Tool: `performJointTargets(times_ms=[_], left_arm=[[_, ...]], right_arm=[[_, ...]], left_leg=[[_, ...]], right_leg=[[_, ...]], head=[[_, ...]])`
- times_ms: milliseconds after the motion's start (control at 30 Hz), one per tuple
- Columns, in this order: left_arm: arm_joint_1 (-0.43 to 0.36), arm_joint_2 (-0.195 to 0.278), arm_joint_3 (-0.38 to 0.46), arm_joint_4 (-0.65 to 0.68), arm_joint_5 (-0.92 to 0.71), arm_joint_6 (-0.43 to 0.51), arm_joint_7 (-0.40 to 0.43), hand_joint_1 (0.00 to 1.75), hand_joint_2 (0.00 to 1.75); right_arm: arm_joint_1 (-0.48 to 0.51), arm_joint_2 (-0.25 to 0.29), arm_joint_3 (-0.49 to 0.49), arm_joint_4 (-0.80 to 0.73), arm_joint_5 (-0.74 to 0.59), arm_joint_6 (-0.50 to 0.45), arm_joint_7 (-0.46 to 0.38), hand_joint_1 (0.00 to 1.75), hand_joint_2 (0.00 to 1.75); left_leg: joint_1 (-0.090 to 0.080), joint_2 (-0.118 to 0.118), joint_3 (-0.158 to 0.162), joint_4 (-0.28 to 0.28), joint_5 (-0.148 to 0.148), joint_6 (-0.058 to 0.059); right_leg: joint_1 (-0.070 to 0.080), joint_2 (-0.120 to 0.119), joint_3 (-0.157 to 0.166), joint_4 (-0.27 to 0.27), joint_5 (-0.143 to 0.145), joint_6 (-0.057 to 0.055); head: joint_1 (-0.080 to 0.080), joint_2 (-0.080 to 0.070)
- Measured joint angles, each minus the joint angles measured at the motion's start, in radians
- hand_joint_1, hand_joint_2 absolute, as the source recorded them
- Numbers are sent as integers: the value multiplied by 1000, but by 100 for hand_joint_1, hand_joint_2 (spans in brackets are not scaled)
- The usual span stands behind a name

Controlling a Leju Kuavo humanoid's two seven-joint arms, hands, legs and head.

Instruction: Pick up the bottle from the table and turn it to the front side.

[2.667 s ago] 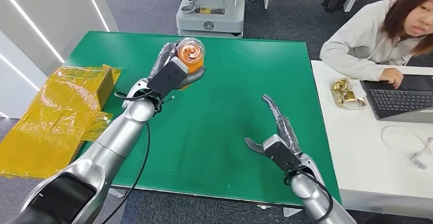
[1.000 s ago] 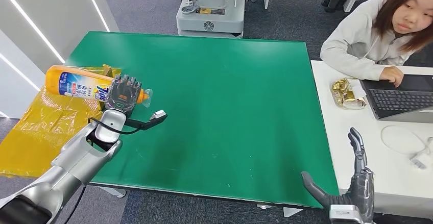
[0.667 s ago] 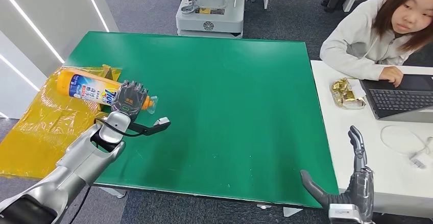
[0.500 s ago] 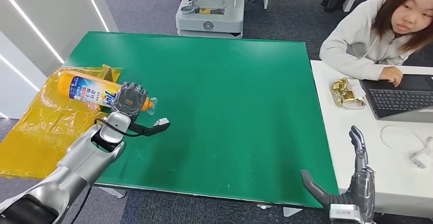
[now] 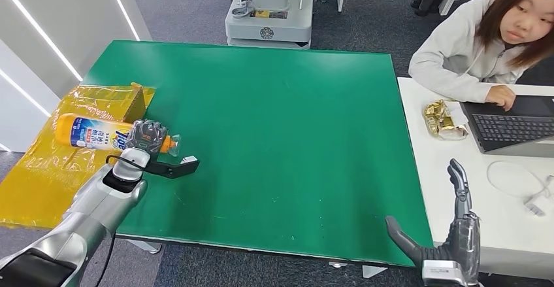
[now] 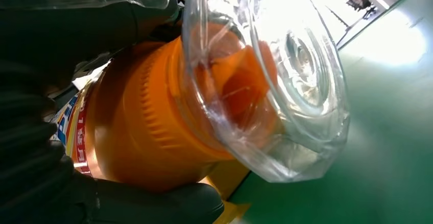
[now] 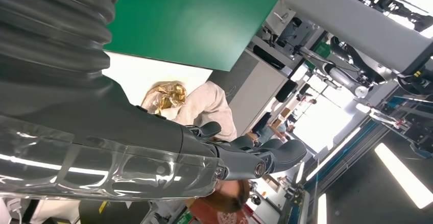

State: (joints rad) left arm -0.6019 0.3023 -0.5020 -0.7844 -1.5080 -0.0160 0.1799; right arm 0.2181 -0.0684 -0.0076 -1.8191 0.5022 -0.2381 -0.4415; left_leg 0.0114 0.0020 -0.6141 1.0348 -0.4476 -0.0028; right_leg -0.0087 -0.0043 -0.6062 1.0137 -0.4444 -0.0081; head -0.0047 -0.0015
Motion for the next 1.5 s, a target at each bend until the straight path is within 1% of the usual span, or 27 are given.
performJointTargets(times_ms=[200, 233, 267, 333, 367, 400, 533, 667, 867, 933, 1100, 1167, 1267, 1367, 1433, 1500], left_arm=[[1, -1, 38, 33, 0, -48, 5, 175, 175], [2, 0, 44, 37, 0, -53, 2, 166, 175], [2, 0, 49, 42, 0, -58, -1, 134, 175], [3, 0, 59, 52, 0, -63, -8, 46, 175], [3, 0, 64, 57, 0, -63, -13, 11, 175], [3, 1, 69, 62, 0, -60, -19, 0, 175], [3, 3, 86, 79, 1, -45, -48, 0, 175], [3, 3, 93, 84, 2, -41, -59, 0, 175], [-5, -4, 115, 107, 15, -17, -130, 0, 175], [-12, -11, 115, 114, 41, -8, -168, 0, 175], [-11, -45, 115, 120, 156, 83, -254, 0, 175], [2, -65, 119, 114, 217, 147, -286, 0, 175], [49, -100, 133, 53, 365, 306, -360, 0, 175], [113, -146, 153, -61, 600, 457, -486, 0, 175], [165, -182, 170, -165, 789, 513, -579, 0, 175], [208, -221, 178, -262, 922, 528, -633, 0, 175]], right_arm=[[-4, 1, 0, 2, 2, 10, 8, 0, 175], [-5, 1, 0, 2, 2, 13, 8, 0, 175], [-7, 1, 0, 4, 1, 15, 8, 0, 175], [-10, 0, 0, 8, -5, 17, 4, 0, 175], [-12, -1, 0, 12, -8, 17, 2, 0, 175], [-15, -2, 0, 16, -11, 17, 0, 0, 175], [-29, -6, 1, 30, -17, 15, -3, 0, 175], [-36, -8, 2, 36, -19, 14, -3, 0, 175], [-67, -26, 12, 65, -32, 10, -1, 0, 175], [-72, -34, 17, 72, -39, 7, 0, 0, 175], [-79, -52, 34, 83, -41, -5, 2, 0, 175], [-80, -55, 40, 85, -40, -6, 6, 0, 175], [-80, -56, 51, 85, -42, -4, 12, 0, 175], [-81, -56, 64, 85, -56, -3, 11, 0, 175], [-81, -56, 76, 88, -73, -7, 2, 0, 175], [-82, -56, 90, 94, -89, -14, -9, 0, 175]], left_leg=[[0, 0, 0, 0, 0, 0], [0, 0, 0, 0, 0, 0], [0, 0, 0, 0, 0, 0], [0, 0, 0, 0, 0, 0], [0, 0, 0, 0, 0, 0], [0, 0, 0, 0, 0, 0], [0, 0, 0, 0, 0, 0], [0, 0, 0, 0, 0, 0], [0, 0, 1, 0, 0, 0], [0, -1, 1, 0, 0, 0], [0, -2, 1, 0, 0, 0], [0, -1, 1, 0, 0, 0], [0, -1, 1, 1, 0, 0], [-1, -1, 1, 1, 0, 0], [-1, -1, 1, 1, -1, 0], [-1, -1, 1, 1, -1, 0]], right_leg=[[0, 0, 0, 0, 0, 0], [0, 0, 0, 0, 0, 0], [0, 0, 0, 0, 0, 0], [0, 0, 0, 0, 0, 0], [0, 0, 0, 0, 0, 0], [0, 0, 0, 0, 0, 0], [0, 0, 0, 0, 0, 0], [0, 0, 0, 0, 0, 0], [0, 0, 1, 0, 0, 0], [0, -1, 1, 0, 0, 0], [0, -3, 2, 0, 0, 0], [0, -2, 2, 0, 0, 0], [-1, -2, 2, 0, 0, 0], [-1, -2, 2, -1, 0, 0], [-1, -2, 2, -1, 0, 1], [-1, -2, 2, -1, -1, 1]], head=[[0, 0], [0, 0], [0, 0], [0, 0], [0, 0], [0, 0], [0, 0], [0, 0], [0, 0], [0, 0], [0, 0], [0, 0], [0, 0], [0, 0], [0, 0], [0, 0]])
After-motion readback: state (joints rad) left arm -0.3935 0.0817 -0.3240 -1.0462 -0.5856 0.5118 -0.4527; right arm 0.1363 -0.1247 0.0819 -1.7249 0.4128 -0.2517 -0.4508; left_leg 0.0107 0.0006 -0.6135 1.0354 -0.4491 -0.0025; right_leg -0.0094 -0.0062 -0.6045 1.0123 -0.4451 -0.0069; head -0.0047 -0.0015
